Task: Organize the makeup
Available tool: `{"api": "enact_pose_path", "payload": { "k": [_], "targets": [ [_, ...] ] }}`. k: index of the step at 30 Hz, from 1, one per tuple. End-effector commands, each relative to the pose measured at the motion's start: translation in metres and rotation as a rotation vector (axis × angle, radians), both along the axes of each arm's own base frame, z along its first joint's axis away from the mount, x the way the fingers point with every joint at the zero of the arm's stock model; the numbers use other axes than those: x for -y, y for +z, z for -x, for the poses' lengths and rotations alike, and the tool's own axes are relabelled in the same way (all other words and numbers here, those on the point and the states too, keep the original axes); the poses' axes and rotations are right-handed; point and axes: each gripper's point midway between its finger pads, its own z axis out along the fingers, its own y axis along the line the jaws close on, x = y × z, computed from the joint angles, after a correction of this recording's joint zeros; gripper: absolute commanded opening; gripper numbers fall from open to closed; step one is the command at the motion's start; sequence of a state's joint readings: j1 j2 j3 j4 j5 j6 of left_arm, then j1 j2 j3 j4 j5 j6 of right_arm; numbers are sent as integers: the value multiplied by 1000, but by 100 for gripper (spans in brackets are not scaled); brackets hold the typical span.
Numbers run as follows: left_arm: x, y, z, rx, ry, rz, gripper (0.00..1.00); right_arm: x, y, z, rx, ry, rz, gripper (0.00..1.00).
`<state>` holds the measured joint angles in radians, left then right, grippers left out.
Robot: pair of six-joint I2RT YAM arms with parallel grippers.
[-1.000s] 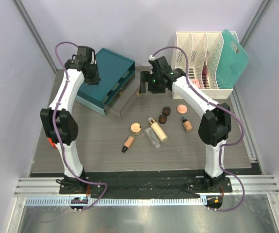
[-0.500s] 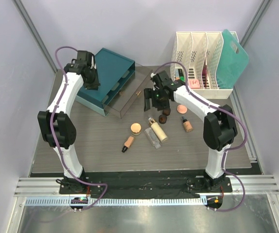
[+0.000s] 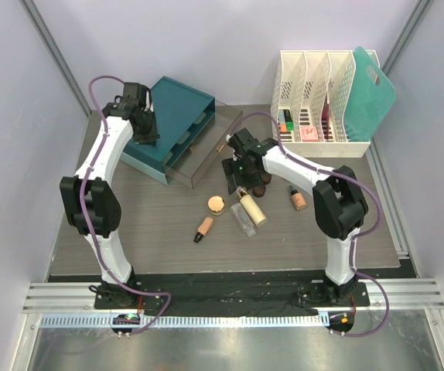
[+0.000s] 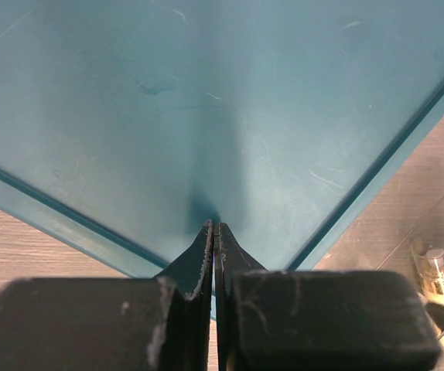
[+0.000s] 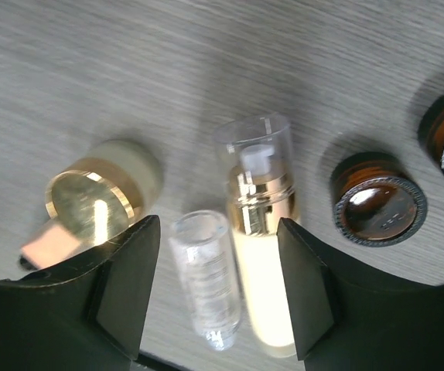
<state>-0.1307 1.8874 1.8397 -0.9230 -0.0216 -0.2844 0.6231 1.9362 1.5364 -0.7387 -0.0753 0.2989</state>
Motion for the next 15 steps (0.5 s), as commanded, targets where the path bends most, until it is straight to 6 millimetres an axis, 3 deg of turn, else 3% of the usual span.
{"api": "enact_pose_path", "payload": {
  "k": [1, 7, 10, 11, 12, 14, 15],
  "targets": [
    [1, 13, 4, 32, -20, 8, 0, 19, -19, -6, 8, -32, 110, 67],
    [1, 12, 2, 32, -19, 8, 0, 22, -40, -8, -20, -34, 163, 64],
    [1, 12, 2, 32, -20, 8, 0, 23, -55, -7, -48, -35, 186, 43],
    [1, 12, 2, 30, -19, 6, 0, 22, -57, -7, -51, -37, 189, 20],
    [1, 12, 1, 33, -18, 5, 0, 23, -58, -7, -52, -45, 192, 12],
    [0, 12, 1, 30, -17, 4, 0, 26, -54, -10, -32, -58, 204, 1],
    [0, 12, 1, 30, -15, 3, 0, 29, -51, -11, -20, -62, 208, 1]
  ]
}}
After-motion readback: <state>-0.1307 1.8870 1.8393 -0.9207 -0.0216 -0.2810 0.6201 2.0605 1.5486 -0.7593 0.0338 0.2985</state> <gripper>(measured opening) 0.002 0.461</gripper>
